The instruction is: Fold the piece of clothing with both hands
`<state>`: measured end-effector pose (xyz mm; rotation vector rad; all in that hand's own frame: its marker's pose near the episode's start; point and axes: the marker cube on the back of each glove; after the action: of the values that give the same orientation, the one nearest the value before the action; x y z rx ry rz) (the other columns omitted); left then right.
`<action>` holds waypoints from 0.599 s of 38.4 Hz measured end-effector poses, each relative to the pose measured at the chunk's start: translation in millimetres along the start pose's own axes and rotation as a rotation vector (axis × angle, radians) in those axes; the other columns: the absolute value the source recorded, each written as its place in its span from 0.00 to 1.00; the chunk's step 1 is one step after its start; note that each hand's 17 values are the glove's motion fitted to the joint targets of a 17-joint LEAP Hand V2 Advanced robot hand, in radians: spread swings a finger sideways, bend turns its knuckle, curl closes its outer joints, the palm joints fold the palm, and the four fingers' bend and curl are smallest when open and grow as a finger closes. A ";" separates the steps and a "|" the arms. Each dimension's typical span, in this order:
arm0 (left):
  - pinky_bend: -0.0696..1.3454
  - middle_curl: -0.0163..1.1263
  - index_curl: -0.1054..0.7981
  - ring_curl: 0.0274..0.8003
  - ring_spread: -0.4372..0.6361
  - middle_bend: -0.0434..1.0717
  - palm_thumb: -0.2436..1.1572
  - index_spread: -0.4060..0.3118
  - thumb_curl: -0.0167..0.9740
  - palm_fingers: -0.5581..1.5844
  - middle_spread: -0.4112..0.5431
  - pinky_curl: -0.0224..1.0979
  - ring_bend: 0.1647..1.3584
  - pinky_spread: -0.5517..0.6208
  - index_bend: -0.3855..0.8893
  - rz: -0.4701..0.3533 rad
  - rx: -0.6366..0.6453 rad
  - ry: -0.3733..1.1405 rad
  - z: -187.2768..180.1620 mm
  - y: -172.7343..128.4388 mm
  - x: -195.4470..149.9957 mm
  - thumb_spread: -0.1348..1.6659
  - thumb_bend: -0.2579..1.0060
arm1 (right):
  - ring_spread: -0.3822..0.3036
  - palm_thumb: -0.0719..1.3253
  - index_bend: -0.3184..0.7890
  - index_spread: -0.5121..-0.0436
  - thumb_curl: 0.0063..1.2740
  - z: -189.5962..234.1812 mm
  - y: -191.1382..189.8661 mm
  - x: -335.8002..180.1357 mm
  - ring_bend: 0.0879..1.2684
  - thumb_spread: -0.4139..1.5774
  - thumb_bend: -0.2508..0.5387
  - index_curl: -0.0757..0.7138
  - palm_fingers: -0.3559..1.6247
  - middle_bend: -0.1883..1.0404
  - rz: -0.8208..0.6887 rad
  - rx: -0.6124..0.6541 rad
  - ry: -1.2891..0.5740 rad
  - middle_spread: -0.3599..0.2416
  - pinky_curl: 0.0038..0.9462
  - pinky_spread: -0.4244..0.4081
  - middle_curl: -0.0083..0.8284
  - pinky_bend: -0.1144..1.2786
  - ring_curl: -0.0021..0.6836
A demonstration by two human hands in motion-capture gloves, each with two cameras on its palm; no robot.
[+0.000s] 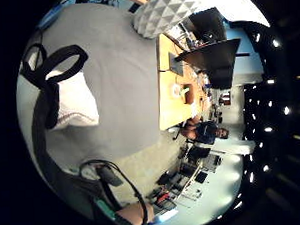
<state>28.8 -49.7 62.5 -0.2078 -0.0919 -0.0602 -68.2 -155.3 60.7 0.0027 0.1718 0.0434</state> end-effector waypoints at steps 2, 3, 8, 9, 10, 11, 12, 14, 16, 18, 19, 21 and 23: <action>0.33 0.45 0.60 0.51 0.07 0.46 0.61 0.14 0.34 0.84 0.08 0.39 0.39 0.16 0.45 -0.030 -0.059 0.016 11.1 -0.1 3.9 0.77 0.30 | 0.26 0.82 0.44 0.58 0.26 6.2 4.6 -11.2 0.51 0.74 0.49 0.55 0.83 0.48 0.018 -0.007 -0.028 0.36 0.47 0.19 0.58 0.49 0.68; 0.32 0.45 0.60 0.51 0.07 0.45 0.61 0.15 0.34 0.82 0.08 0.39 0.38 0.17 0.44 -0.040 -0.075 0.030 17.4 -3.3 5.4 0.77 0.29 | 0.26 0.83 0.44 0.58 0.26 7.3 9.2 -15.5 0.50 0.74 0.49 0.55 0.83 0.49 0.026 -0.004 -0.039 0.36 0.47 0.19 0.59 0.49 0.68; 0.39 0.41 0.54 0.51 0.12 0.25 0.56 0.25 0.33 0.62 0.15 0.42 0.34 0.21 0.33 -0.088 -0.041 0.118 39.8 -22.8 6.6 0.79 0.25 | 0.26 0.84 0.40 0.56 0.27 27.4 12.8 -19.5 0.48 0.76 0.49 0.54 0.76 0.47 0.089 -0.007 -0.081 0.37 0.46 0.20 0.58 0.48 0.67; 0.40 0.42 0.54 0.54 0.15 0.20 0.55 0.27 0.32 0.56 0.19 0.44 0.35 0.23 0.34 -0.093 -0.018 0.132 40.5 -24.2 5.5 0.79 0.24 | 0.27 0.84 0.38 0.55 0.27 29.8 13.1 -18.6 0.47 0.76 0.48 0.53 0.74 0.45 0.093 -0.011 -0.093 0.37 0.46 0.20 0.57 0.48 0.66; 0.41 0.42 0.54 0.55 0.17 0.16 0.52 0.30 0.31 0.52 0.22 0.44 0.36 0.25 0.35 -0.097 0.006 0.142 40.2 -24.7 4.2 0.79 0.22 | 0.27 0.84 0.38 0.54 0.27 30.6 11.6 -17.5 0.46 0.76 0.47 0.53 0.72 0.43 0.093 0.002 -0.103 0.37 0.46 0.20 0.57 0.48 0.66; 0.41 0.41 0.53 0.55 0.18 0.16 0.52 0.31 0.30 0.52 0.24 0.45 0.36 0.26 0.36 -0.101 0.035 0.149 39.0 -24.8 2.4 0.79 0.22 | 0.27 0.84 0.38 0.54 0.27 30.0 8.8 -15.8 0.46 0.76 0.47 0.52 0.72 0.43 0.091 0.031 -0.112 0.37 0.46 0.21 0.57 0.47 0.66; 0.40 0.39 0.53 0.53 0.21 0.13 0.50 0.33 0.30 0.50 0.27 0.44 0.35 0.29 0.38 -0.107 0.067 0.154 37.1 -24.9 0.2 0.79 0.20 | 0.27 0.83 0.37 0.54 0.27 29.0 6.6 -13.4 0.45 0.77 0.46 0.51 0.72 0.42 0.091 0.056 -0.118 0.38 0.46 0.21 0.56 0.48 0.65; 0.39 0.36 0.52 0.51 0.24 0.12 0.48 0.35 0.29 0.48 0.30 0.42 0.35 0.32 0.39 -0.116 0.122 0.167 33.0 -24.3 -3.5 0.79 0.19 | 0.28 0.83 0.37 0.53 0.27 27.9 12.2 -6.7 0.44 0.77 0.44 0.50 0.72 0.41 0.108 0.019 -0.111 0.38 0.46 0.22 0.56 0.47 0.65; 0.39 0.34 0.51 0.50 0.26 0.13 0.47 0.37 0.28 0.48 0.33 0.41 0.35 0.35 0.40 -0.096 0.126 0.203 30.4 -20.4 -1.9 0.79 0.18 | 0.28 0.82 0.36 0.53 0.27 28.4 27.1 -0.1 0.43 0.78 0.43 0.49 0.72 0.40 0.136 -0.100 -0.097 0.38 0.45 0.22 0.55 0.46 0.64; 0.39 0.32 0.50 0.48 0.27 0.14 0.46 0.38 0.28 0.48 0.35 0.40 0.35 0.37 0.41 -0.052 0.076 0.258 32.3 -12.3 4.3 0.79 0.18 | 0.28 0.80 0.36 0.53 0.27 30.0 40.9 5.1 0.43 0.78 0.40 0.47 0.71 0.39 0.172 -0.198 -0.100 0.38 0.45 0.23 0.55 0.46 0.64; 0.38 0.32 0.51 0.47 0.28 0.14 0.46 0.38 0.27 0.49 0.35 0.40 0.34 0.37 0.42 -0.033 0.038 0.285 35.5 -7.3 8.0 0.79 0.19 | 0.28 0.77 0.35 0.53 0.26 31.8 46.8 7.6 0.42 0.78 0.37 0.47 0.70 0.38 0.195 -0.233 -0.106 0.39 0.45 0.23 0.55 0.46 0.64; 0.38 0.31 0.50 0.46 0.29 0.14 0.45 0.39 0.27 0.49 0.36 0.39 0.35 0.39 0.42 -0.009 -0.043 0.326 47.0 2.6 15.7 0.79 0.19 | 0.29 0.75 0.34 0.54 0.26 39.1 56.4 12.4 0.42 0.79 0.34 0.45 0.70 0.37 0.247 -0.278 -0.116 0.40 0.45 0.24 0.55 0.46 0.64; 0.38 0.30 0.51 0.46 0.33 0.15 0.42 0.39 0.26 0.48 0.38 0.39 0.33 0.41 0.43 0.006 -0.110 0.341 62.4 10.0 23.3 0.79 0.18 | 0.31 0.71 0.31 0.54 0.25 50.1 64.2 14.9 0.40 0.80 0.29 0.42 0.66 0.37 0.288 -0.315 -0.130 0.42 0.45 0.26 0.55 0.48 0.63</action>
<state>47.3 -28.1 123.5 -0.3049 0.2526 -0.0937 -47.8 -90.5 107.9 -0.2842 0.0324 0.3562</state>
